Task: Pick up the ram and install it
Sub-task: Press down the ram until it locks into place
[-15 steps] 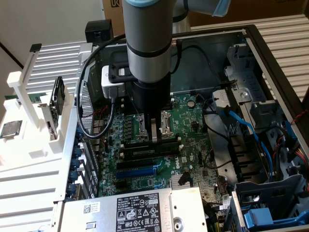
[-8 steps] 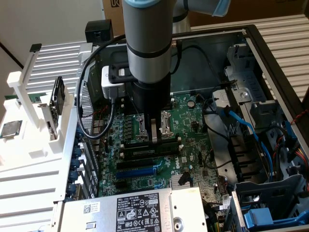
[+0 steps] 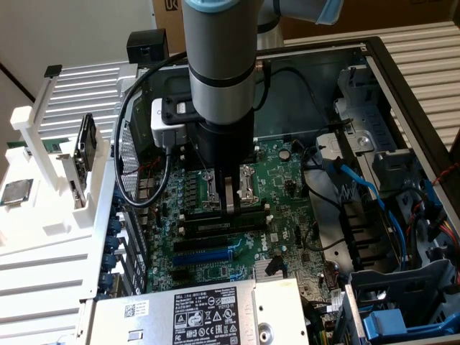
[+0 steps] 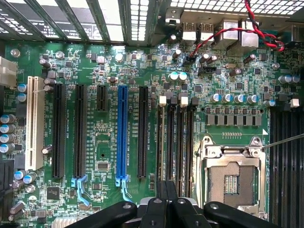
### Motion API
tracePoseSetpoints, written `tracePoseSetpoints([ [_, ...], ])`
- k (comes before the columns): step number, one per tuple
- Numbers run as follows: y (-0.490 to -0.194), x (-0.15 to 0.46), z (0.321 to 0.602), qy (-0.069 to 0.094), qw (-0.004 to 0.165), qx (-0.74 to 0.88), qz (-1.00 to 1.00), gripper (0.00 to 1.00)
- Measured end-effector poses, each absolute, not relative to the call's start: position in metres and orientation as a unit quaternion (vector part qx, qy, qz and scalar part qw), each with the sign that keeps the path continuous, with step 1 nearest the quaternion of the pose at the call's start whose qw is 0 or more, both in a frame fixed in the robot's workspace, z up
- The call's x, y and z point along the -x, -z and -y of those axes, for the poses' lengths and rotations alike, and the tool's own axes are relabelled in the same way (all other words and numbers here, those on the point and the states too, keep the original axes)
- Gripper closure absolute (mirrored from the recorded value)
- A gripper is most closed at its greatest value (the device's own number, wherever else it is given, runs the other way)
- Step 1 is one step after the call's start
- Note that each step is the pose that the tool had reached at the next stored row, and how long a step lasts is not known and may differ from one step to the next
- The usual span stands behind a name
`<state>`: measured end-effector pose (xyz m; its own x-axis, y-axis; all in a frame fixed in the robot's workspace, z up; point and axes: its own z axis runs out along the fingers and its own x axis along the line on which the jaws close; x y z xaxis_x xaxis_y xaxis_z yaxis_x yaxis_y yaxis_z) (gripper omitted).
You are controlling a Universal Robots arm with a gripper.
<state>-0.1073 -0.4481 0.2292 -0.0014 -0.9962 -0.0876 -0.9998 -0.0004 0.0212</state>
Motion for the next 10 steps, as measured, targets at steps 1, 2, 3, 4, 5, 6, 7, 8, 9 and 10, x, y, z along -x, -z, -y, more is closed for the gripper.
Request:
tracePoseSetpoints([
  [1,-0.2292,0.1073,0.4481,-0.039,0.024,0.706,-0.707,0.9],
  [2,-0.2292,0.1073,0.4481,-0.039,0.023,0.706,-0.707,0.9],
  [3,-0.2292,0.1073,0.4481,-0.039,0.024,0.706,-0.707,0.9],
  [4,-0.2292,0.1073,0.4481,-0.038,0.024,0.706,-0.707,0.9],
  [5,-0.2292,0.1073,0.4481,-0.039,0.023,0.706,-0.707,0.9],
  [6,-0.2291,0.1074,0.4481,-0.038,0.023,0.706,-0.707,0.9],
  [7,-0.2288,0.1074,0.4481,-0.038,0.023,0.706,-0.707,0.9],
  [8,-0.2284,0.1073,0.4481,-0.038,0.023,0.706,-0.707,0.9],
  [9,-0.228,0.1073,0.4481,-0.039,0.024,0.706,-0.707,0.9],
  [10,-0.2278,0.1073,0.4481,-0.038,0.024,0.706,-0.707,0.9],
])
